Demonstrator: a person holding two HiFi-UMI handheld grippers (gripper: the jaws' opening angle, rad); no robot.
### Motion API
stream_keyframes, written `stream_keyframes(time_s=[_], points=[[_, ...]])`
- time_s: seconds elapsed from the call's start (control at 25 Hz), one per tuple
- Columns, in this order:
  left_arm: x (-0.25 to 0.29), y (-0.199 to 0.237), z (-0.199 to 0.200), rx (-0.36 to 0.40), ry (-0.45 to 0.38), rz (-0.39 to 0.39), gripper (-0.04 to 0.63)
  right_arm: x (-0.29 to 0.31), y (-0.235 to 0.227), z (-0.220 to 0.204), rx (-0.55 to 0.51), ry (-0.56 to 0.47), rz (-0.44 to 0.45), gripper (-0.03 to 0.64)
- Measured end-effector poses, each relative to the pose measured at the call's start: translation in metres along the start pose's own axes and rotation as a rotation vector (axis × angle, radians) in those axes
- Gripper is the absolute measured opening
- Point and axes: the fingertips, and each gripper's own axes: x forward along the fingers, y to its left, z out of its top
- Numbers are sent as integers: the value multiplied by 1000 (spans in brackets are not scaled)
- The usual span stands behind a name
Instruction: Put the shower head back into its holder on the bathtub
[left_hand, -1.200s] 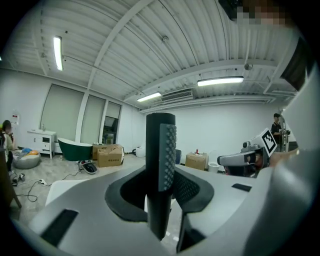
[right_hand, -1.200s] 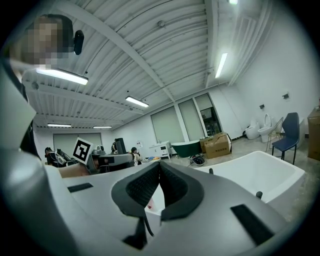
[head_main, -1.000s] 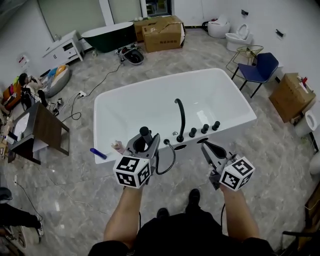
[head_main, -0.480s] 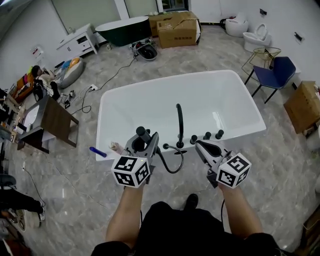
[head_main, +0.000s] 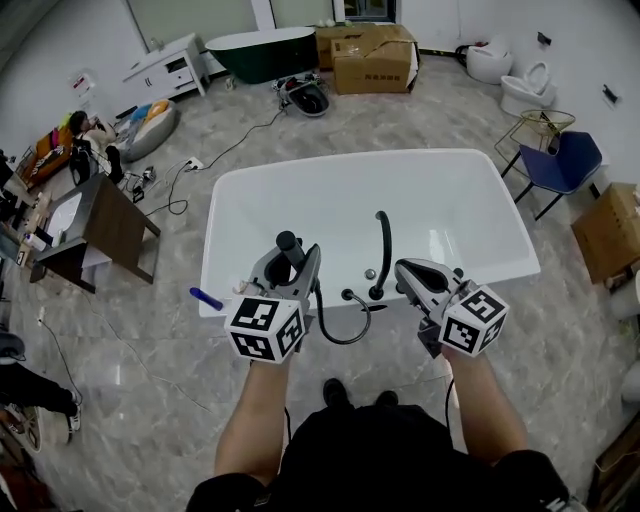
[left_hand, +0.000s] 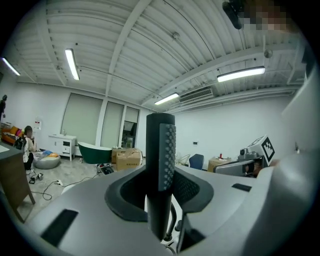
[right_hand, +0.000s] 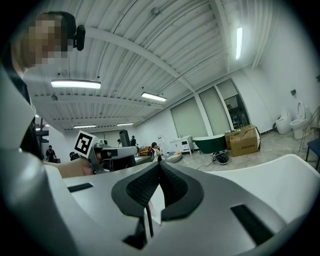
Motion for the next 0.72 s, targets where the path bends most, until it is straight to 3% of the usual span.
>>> stream_keyframes(time_s=[0.28,0.72], points=[[13,4,28,47,-41,-116,127,30,11,12,-27,-6,0,15],[43,31,70,62,-93,-53,127,55,-22,16,-9,37,25,17]])
